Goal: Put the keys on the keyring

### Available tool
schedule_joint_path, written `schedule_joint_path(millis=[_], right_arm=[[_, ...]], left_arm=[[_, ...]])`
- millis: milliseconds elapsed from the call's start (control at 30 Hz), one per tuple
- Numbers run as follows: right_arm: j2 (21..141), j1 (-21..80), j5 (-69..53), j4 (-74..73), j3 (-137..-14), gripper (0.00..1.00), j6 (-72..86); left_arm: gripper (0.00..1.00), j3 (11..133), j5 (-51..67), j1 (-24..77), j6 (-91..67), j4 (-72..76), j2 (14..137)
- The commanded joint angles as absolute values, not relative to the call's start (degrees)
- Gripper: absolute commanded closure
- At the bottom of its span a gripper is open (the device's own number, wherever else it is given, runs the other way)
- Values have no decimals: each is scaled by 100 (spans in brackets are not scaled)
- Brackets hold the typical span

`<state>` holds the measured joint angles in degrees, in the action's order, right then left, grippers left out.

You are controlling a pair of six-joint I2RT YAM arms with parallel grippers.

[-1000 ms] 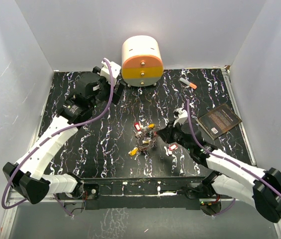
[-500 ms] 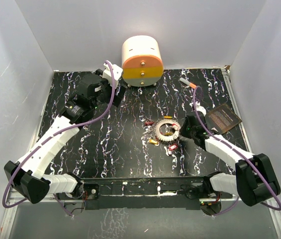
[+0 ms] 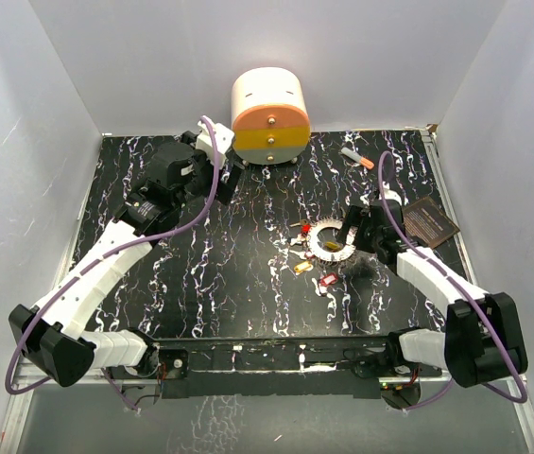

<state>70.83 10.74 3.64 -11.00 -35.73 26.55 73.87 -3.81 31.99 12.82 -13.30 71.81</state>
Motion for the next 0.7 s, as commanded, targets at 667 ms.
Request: schedule_joint_path(millis=[667], right_arm=[[5697, 1142, 1244, -1360, -4594, 0, 2827]], left_arm=[[3, 7329, -915, 3116, 1134, -918, 7233]])
